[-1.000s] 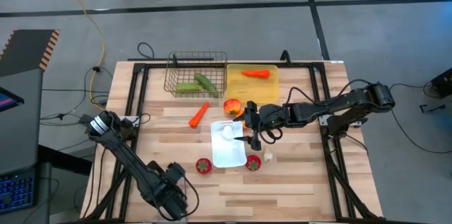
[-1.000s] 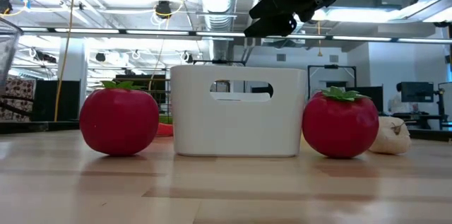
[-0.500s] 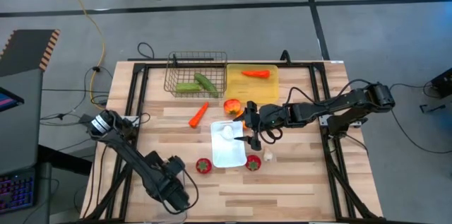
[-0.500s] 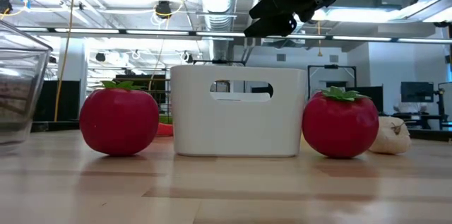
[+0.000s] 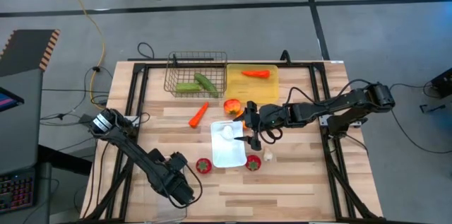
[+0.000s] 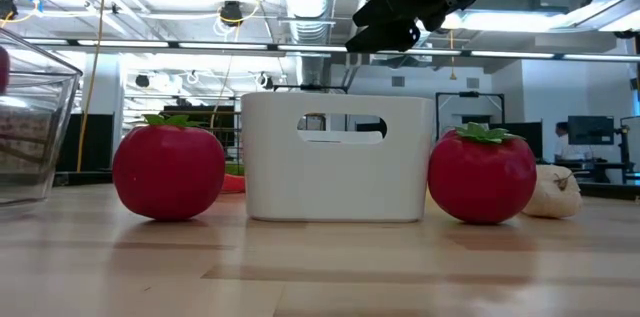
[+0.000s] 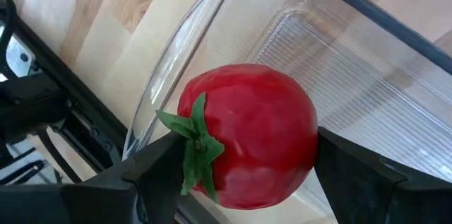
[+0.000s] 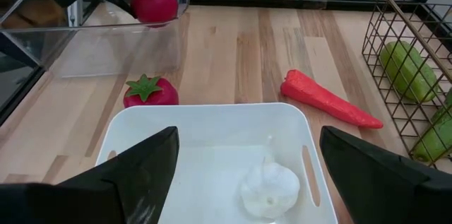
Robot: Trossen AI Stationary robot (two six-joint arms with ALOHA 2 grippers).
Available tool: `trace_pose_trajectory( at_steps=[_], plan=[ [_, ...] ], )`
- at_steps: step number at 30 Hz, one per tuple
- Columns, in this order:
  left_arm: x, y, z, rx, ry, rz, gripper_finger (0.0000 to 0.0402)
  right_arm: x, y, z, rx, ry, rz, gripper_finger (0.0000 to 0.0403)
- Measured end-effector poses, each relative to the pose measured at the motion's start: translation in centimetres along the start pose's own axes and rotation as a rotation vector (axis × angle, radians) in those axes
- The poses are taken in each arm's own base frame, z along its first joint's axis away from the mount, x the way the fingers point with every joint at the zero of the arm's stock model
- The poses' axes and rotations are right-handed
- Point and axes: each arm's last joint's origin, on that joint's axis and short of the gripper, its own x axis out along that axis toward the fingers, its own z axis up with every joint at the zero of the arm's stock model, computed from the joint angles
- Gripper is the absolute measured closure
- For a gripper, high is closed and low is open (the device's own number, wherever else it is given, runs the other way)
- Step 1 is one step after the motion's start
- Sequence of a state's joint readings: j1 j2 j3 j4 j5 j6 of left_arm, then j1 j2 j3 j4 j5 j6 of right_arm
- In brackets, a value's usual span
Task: Sort produce into baskets
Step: Put the top left red tomato into the transparent bin, then put the left red tomato into the transparent bin
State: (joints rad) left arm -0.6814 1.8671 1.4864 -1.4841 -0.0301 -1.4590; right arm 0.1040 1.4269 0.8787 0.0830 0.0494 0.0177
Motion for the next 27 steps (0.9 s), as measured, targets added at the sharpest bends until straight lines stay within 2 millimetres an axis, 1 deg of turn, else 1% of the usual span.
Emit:
trace_pose_trajectory(
  at_steps=[5, 10, 14, 19, 23, 27],
  plan=[
    [0.0, 0.0, 0.0, 0.012, 0.032, -0.005, 0.0117, 0.0, 0.0, 0.0, 0.000, 0.000, 0.000, 0.0031],
    [0.0, -0.1, -0.1, 0.016, 0.072, -0.014, 0.0080, 0.0, 0.0, 0.0, 0.000, 0.000, 0.000, 0.0031],
    [0.0, -0.3, -0.2, 0.068, 0.098, -0.043, 0.0054, 0.0, 0.0, 0.0, 0.000, 0.000, 0.000, 0.0031],
    [-0.3, 0.1, -0.2, 0.039, 0.114, -0.010, 0.0047, 0.0, 0.0, 0.0, 0.000, 0.000, 0.000, 0.0031],
    [-2.0, 0.3, -0.2, 0.065, 0.103, -0.020, 0.0047, 0.0, 0.0, 0.0, 0.000, 0.000, 0.000, 0.0031],
    [-4.7, 0.2, 0.2, 0.140, 0.030, -0.112, 0.0047, 0.0, 0.0, 0.0, 0.000, 0.000, 0.000, 0.0031]
  ],
)
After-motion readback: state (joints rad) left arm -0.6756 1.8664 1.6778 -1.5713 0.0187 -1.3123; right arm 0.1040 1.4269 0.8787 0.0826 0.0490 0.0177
